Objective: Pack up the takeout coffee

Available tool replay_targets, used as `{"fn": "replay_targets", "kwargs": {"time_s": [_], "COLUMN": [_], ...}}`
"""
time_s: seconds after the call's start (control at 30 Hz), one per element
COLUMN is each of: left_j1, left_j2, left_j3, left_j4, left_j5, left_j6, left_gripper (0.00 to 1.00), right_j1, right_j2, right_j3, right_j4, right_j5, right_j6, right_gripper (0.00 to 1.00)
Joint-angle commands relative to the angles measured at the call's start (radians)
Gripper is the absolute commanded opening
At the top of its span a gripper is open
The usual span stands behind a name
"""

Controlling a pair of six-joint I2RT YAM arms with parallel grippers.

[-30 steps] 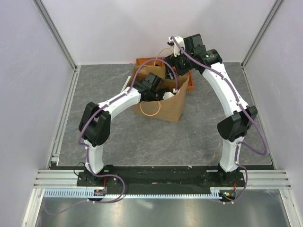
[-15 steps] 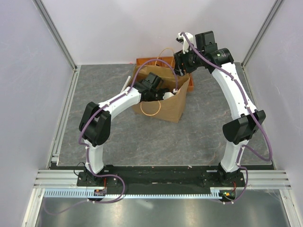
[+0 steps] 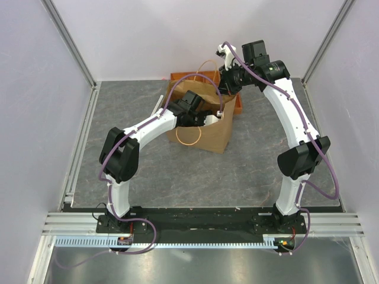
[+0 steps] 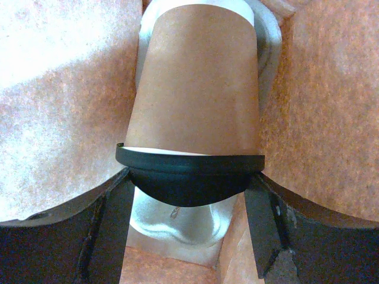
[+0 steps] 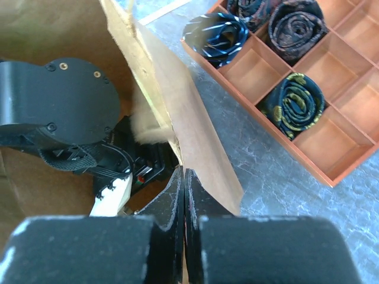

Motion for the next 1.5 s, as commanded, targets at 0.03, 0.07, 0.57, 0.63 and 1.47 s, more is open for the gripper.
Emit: {"fn": "replay_targets", "kwargs": {"time_s": [0.03, 0.07, 0.57, 0.63, 1.47], "left_j1": [-0.002, -0.002, -0.009, -0.009, -0.012], "left_j2": [0.033, 0.032, -0.057, -0.065, -0.238], "left_j3": [0.012, 0.013, 0.003, 0.009, -0.030], "left_j4": [-0.061, -0.062, -0.060, -0.063, -0.032], "left_j5": [-0.037, -0.037, -0.045, -0.045, -0.008], "left_j6": [-0.001, -0.004, -0.013, -0.024, -0.022], "left_gripper": [0.51, 0.52, 0.88, 0.88, 1.00], "right_j1": [-0.002, -0.002, -0.016, -0.016, -0.016], "right_j2": [-0.046, -0.055, -0.110, -0.118, -0.163], "right_j3": [-0.034, -0.060, -0.138, -0.153, -0.201], "right_j4": [0.038, 0.047, 0.082, 0.082, 0.084], "right_j5": [-0.075, -0.089, -0.221, -0.229, -0.252], "right_j6": [-0.046, -0.053, -0.134, -0.140, -0.220], "right_gripper": [0.00, 0.00, 0.00, 0.00, 0.00]}}
